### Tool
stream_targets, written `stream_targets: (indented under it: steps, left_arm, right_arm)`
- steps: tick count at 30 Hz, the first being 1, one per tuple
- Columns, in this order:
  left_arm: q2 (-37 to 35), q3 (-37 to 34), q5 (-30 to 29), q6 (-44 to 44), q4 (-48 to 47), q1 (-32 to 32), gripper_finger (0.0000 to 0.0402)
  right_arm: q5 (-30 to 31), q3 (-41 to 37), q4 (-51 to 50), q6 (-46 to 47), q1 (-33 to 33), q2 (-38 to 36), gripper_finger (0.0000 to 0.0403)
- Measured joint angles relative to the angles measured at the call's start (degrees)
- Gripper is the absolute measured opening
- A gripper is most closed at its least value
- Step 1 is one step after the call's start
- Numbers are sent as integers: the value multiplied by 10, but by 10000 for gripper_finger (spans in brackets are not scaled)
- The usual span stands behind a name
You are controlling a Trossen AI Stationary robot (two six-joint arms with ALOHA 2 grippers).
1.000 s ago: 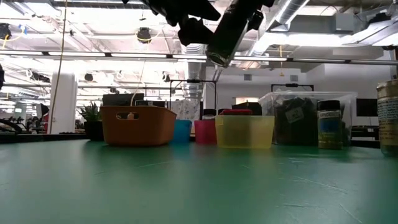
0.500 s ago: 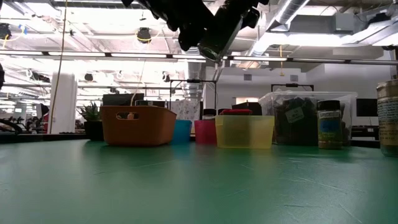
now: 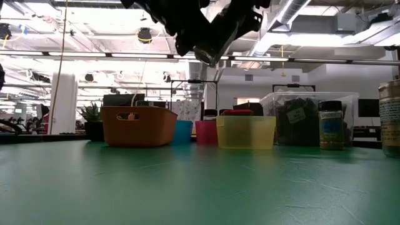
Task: Sort spices by type
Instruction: Put the green seasoning bottle into the orange bin
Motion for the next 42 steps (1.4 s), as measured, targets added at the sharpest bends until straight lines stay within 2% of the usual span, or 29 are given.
stream_targets:
  steps: [6, 9, 13, 17, 21, 26, 29, 34, 42]
  left_arm:
    - [-20, 0, -2, -2, -53, 8, 193]
    - [-33, -2, -24, 10, -97, 9, 194]
    - [-67, -51, -32, -1, -88, 9, 194]
    - [-121, -135, -44, -51, -42, 9, 195]
    - [-183, -198, -97, -87, 7, 9, 196]
    - [-248, -272, -152, -101, 82, 9, 197]
    - [-275, -307, -161, -115, 128, 9, 198]
    - [-298, -349, -165, -125, 188, 2, 198]
    - [-298, -362, -168, -122, 258, -7, 198]
  right_arm:
    - [3, 0, -59, 30, -1, -22, 377]
    - [25, 0, -99, 40, -2, -35, 385]
    - [56, -21, -95, 41, 10, -54, 380]
    - [60, -72, -26, 43, 21, -69, 371]
    - [61, -105, 79, 30, 18, -60, 365]
    - [60, -103, 224, -10, -4, -15, 362]
    - [60, -84, 263, -10, -26, 13, 361]
    - [18, -67, 290, -3, -61, 32, 361]
    - [-45, -66, 413, 3, -88, 54, 361]
